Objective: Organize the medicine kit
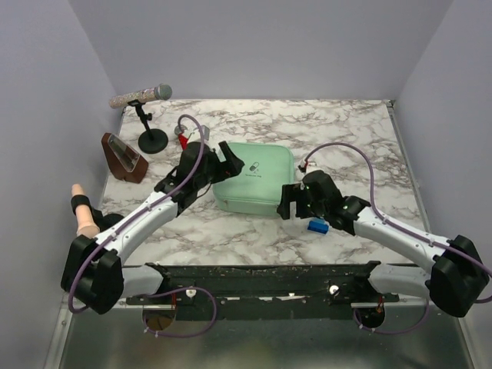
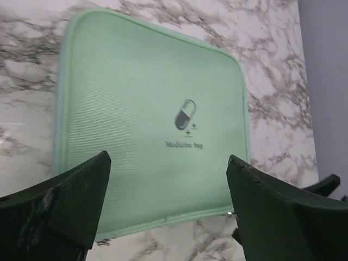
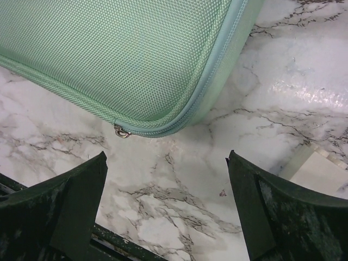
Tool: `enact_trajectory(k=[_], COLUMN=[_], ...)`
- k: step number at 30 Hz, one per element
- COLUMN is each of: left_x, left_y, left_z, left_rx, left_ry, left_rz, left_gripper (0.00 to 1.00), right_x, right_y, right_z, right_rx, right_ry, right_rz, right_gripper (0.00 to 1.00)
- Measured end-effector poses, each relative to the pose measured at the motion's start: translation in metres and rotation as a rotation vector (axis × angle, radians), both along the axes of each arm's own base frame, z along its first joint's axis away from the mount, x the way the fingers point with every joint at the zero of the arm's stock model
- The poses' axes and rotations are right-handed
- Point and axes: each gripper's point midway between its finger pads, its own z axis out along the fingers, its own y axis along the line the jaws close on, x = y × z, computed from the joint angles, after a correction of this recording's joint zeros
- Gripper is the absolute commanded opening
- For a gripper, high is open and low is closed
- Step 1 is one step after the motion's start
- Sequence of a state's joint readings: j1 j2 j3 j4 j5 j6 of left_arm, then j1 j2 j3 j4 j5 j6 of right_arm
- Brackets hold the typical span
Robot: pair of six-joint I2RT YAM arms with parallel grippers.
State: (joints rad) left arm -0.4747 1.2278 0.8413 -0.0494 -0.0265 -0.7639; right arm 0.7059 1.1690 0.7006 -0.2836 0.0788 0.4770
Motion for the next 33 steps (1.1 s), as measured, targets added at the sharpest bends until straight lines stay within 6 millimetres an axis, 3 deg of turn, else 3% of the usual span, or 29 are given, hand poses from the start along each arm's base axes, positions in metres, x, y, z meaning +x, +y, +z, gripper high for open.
enact_trajectory(k=[5,8,17,20,29,33], left_x=[-0.016,-0.018,-0.013,-0.012,-0.010,-0.010], left_y=[-0.050,-0.068,-0.068,-0.067,-0.067,-0.067], left_z=[0.002,-0.005,-0.054,-0.055,-0.058,-0.058], left_rx=[0.005,0.017,0.090,0.092,0.099,0.100], left_ry=[0.014,0.032,0.138,0.139,0.137,0.134], left_rz=[-0.127,-0.165,-0.143,-0.138,-0.133,-0.134], left_gripper=[0.94,0.94,0.92,0.92,0.92,0.92], right_x=[0.006,0.016,0.027,0.026,0.010,0.003], right_y=[0.005,0.011,0.012,0.005,-0.045,-0.045], right_z=[-0.003,-0.006,-0.010,-0.006,0.009,0.022], right_rx=[-0.037,-0.065,-0.138,-0.155,-0.241,-0.192], right_ry=[0.004,0.012,0.024,0.010,-0.051,-0.093], right_rz=[-0.002,-0.011,-0.043,-0.061,-0.163,-0.130], right_gripper=[1.00,1.00,0.98,0.97,0.88,0.87])
